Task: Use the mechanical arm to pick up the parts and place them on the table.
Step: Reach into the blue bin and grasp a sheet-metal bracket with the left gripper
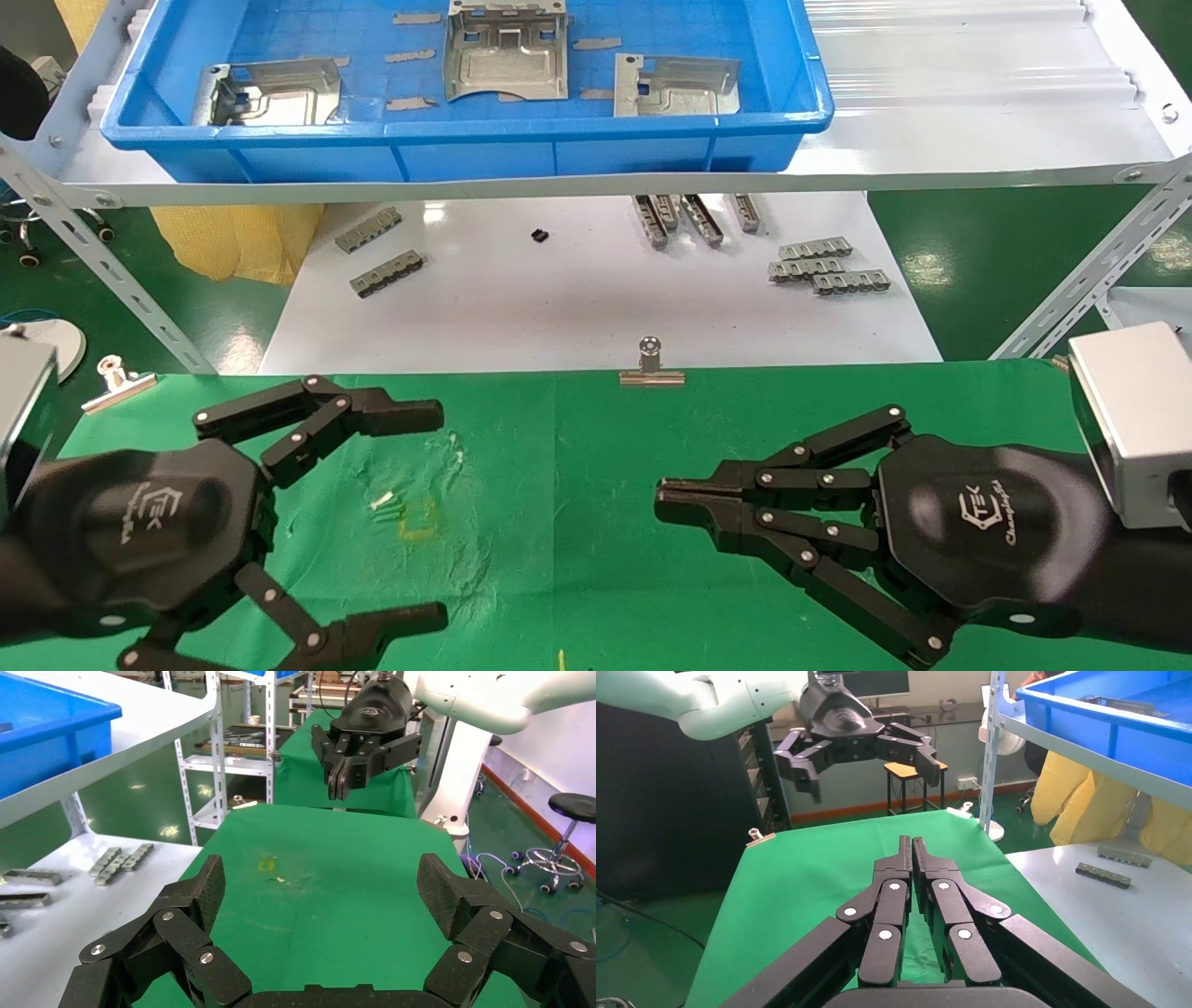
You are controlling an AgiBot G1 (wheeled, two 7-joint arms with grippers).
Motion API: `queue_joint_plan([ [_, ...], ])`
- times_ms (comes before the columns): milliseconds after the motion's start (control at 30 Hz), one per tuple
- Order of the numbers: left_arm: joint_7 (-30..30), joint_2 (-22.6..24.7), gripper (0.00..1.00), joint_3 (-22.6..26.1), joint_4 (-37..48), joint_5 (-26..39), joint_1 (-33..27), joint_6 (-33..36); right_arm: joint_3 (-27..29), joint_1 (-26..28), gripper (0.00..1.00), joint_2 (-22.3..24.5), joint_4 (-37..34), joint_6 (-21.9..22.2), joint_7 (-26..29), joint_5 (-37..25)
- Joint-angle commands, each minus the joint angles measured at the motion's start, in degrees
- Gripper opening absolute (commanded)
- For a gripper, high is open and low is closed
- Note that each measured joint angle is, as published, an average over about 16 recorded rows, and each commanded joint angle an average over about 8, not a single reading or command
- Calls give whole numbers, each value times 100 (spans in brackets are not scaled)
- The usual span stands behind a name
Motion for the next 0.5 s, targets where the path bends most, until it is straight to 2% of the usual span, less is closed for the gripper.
queue_joint_plan([
  [33,-1,-27,100,-33,-8,-38,-15,1,0,0,0,0,0,0,0,0],
  [167,-80,115,100,27,358,335,-735,-239,-1,1,0,0,-2,-1,-1,0],
  [267,-132,405,100,229,834,855,-1492,-428,-2,1,0,0,-2,-1,-1,1],
  [500,357,1578,100,936,2499,2480,-3338,-1042,-3,2,0,0,-2,0,-2,2],
])
